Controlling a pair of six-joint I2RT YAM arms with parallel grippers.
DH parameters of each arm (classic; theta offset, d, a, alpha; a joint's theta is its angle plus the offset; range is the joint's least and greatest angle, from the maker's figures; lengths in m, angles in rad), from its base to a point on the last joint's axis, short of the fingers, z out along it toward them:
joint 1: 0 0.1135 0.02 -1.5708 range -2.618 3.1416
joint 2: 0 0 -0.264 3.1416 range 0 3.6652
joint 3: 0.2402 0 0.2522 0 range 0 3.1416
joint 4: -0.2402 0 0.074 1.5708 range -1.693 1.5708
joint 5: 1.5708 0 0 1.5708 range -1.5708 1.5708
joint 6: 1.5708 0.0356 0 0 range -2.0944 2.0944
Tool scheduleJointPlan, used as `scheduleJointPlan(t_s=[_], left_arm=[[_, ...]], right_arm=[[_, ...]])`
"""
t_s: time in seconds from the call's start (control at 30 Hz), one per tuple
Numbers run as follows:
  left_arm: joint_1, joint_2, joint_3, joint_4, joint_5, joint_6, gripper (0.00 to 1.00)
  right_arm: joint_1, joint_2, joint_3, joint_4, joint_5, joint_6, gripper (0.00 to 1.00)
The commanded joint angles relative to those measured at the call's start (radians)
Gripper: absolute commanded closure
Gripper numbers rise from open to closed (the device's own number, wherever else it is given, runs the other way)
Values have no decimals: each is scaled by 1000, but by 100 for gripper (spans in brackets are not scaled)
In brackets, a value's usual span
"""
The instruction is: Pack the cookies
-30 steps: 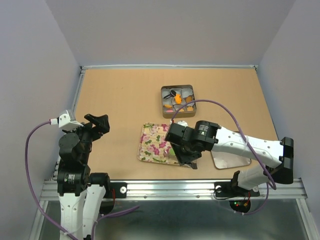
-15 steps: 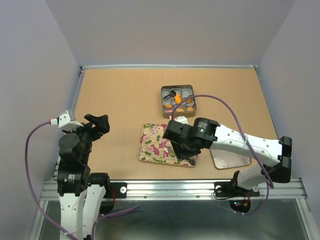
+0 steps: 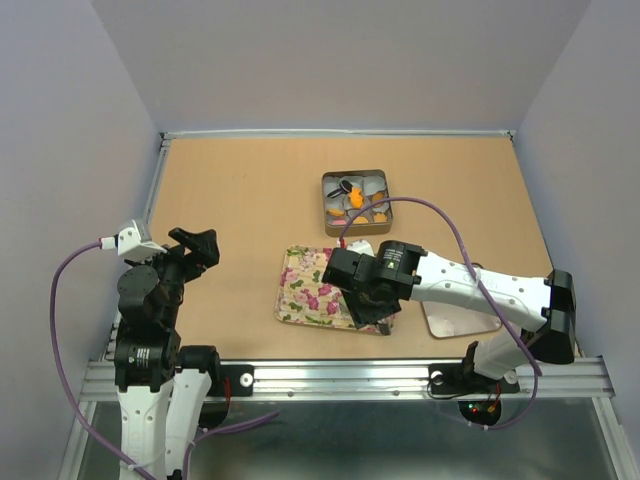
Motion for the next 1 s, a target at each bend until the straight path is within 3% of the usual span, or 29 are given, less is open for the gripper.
scheduleJointPlan(t_s=[0.0, 0.8, 0.97], left_arm=[[3, 15, -10, 42, -5, 5, 5], [3, 20, -12, 42, -4, 6, 5], [3, 20, -10, 42, -5, 6, 5]], right_arm=[[-1, -1, -20, 48, -28, 6, 47], [-1, 15, -47, 29, -107, 0, 52], [-1, 5, -57, 18, -109, 1, 58]])
